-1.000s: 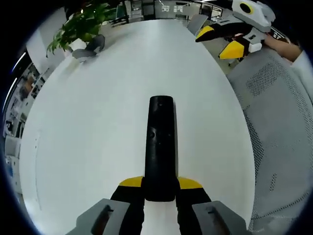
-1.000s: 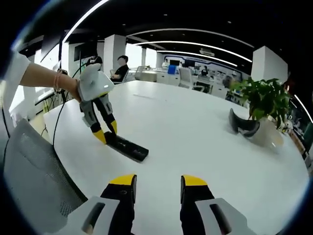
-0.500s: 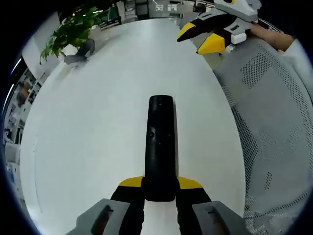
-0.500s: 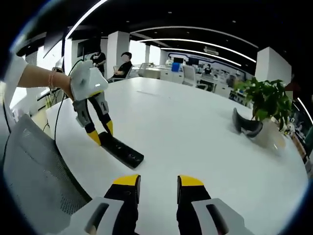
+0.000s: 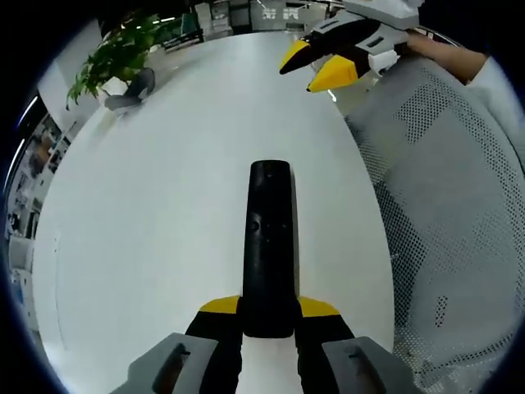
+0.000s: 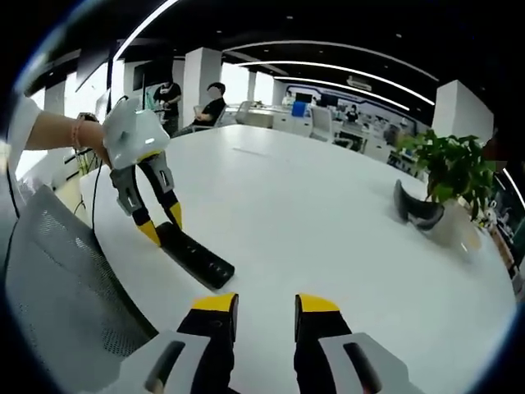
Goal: Press the specified remote control buttons in sequence, fully releasing each button before pressing the next.
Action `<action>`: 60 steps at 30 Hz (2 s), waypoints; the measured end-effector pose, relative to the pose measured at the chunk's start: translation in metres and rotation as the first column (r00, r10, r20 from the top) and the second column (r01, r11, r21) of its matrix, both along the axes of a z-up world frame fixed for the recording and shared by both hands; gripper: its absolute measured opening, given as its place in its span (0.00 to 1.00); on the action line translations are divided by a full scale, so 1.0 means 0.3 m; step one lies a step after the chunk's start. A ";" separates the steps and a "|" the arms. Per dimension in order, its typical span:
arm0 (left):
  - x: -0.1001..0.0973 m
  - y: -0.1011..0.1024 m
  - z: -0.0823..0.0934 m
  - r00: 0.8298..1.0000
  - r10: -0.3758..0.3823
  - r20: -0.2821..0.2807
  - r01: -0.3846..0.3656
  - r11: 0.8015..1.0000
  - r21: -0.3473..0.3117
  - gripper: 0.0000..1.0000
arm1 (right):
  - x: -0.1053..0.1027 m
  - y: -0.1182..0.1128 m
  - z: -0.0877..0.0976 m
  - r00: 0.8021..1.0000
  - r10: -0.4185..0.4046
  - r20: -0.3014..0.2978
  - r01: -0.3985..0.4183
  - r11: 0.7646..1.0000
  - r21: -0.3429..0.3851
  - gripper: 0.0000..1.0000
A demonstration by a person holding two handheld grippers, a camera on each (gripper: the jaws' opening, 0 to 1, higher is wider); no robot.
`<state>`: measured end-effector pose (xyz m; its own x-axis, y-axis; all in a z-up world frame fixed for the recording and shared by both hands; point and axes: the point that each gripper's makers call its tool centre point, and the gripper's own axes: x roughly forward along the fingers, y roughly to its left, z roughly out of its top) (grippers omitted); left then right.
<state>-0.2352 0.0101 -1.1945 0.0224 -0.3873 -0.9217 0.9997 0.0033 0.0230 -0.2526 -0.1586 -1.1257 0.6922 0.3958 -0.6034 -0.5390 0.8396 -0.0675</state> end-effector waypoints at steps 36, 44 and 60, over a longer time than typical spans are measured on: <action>-0.165 0.001 0.004 0.999 0.040 -0.008 -0.040 0.997 -0.061 0.23 | -0.111 0.227 -0.088 0.611 0.681 -0.404 -0.790 0.558 -0.254 0.00; -0.165 0.000 0.003 0.999 0.048 -0.010 -0.048 0.996 -0.073 0.23 | -0.101 0.240 -0.147 0.568 0.686 -0.455 -0.819 0.525 -0.232 0.00; -0.163 -0.002 0.002 0.998 0.062 -0.017 -0.063 0.994 -0.094 0.23 | -0.102 0.241 -0.196 0.546 0.668 -0.505 -0.834 0.490 -0.253 0.00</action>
<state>-0.2841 0.0096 -1.1940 0.0370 -0.4707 -0.8815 0.9977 0.0672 0.0060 -0.2833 -0.0864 -1.1845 0.0004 0.3190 -0.9477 -0.9999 0.0133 0.0041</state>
